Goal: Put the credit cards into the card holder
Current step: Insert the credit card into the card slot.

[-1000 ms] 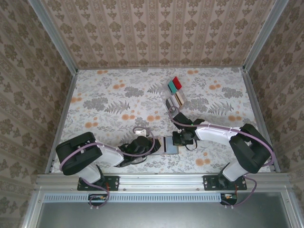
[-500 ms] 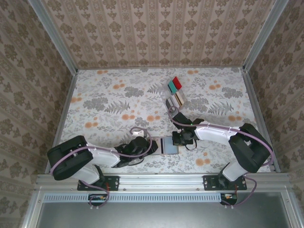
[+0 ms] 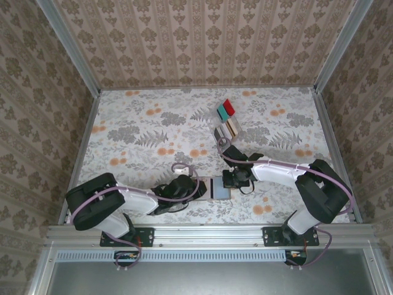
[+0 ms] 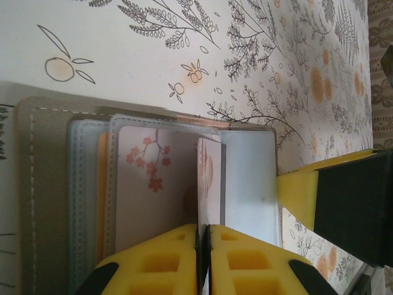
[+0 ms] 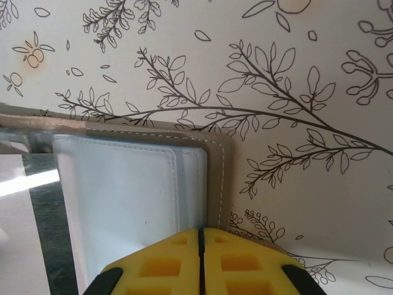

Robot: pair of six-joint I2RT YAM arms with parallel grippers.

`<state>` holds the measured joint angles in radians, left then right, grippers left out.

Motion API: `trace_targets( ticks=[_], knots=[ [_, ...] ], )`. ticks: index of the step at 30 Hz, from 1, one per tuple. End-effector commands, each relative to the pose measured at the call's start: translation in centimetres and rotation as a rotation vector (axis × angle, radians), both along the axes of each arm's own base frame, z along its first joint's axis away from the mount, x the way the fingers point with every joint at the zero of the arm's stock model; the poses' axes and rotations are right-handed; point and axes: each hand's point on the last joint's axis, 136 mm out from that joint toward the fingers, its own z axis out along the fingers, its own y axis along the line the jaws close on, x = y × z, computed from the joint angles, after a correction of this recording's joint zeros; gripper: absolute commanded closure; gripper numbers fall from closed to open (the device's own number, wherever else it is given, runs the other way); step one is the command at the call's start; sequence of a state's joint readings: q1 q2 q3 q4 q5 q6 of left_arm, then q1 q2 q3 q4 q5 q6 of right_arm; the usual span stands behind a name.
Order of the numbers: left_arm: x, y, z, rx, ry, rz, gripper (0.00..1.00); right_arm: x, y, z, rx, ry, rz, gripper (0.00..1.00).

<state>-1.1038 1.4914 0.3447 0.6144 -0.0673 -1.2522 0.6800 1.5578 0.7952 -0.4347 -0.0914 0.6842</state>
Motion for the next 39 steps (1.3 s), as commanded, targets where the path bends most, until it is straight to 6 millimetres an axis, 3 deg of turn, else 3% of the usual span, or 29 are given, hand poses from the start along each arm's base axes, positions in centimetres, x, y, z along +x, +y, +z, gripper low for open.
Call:
trace_targets(
  ticks=[1, 10, 18, 24, 33, 39],
  knots=[
    [-0.8, 0.6, -2.2, 0.089, 0.042, -0.042, 0.88, -1.1, -2.5, -2.7, -0.131, 0.048, -0.023, 0.91],
    [-0.9, 0.0, -2.2, 0.084, 0.054, -0.051, 0.87, -1.2, -2.4, -2.8, -0.125, 0.048, -0.026, 0.9],
    [0.2, 1.3, -2.3, 0.048, 0.052, 0.081, 0.97, -1.3, -2.4, -2.9, -0.12, 0.052, -0.026, 0.9],
    [0.8, 1.3, -2.1, 0.046, 0.038, 0.117, 0.99, -1.3, -2.4, -2.9, -0.119, 0.053, -0.026, 0.9],
    [-0.2, 0.1, -2.2, 0.036, 0.056, 0.058, 0.97, -1.5, -2.5, -2.9, -0.117, 0.054, -0.03, 0.9],
    [-0.9, 0.4, -2.4, 0.038, 0.077, 0.036, 0.96, -1.4, -2.5, -2.8, -0.115, 0.05, -0.031, 0.89]
  ],
)
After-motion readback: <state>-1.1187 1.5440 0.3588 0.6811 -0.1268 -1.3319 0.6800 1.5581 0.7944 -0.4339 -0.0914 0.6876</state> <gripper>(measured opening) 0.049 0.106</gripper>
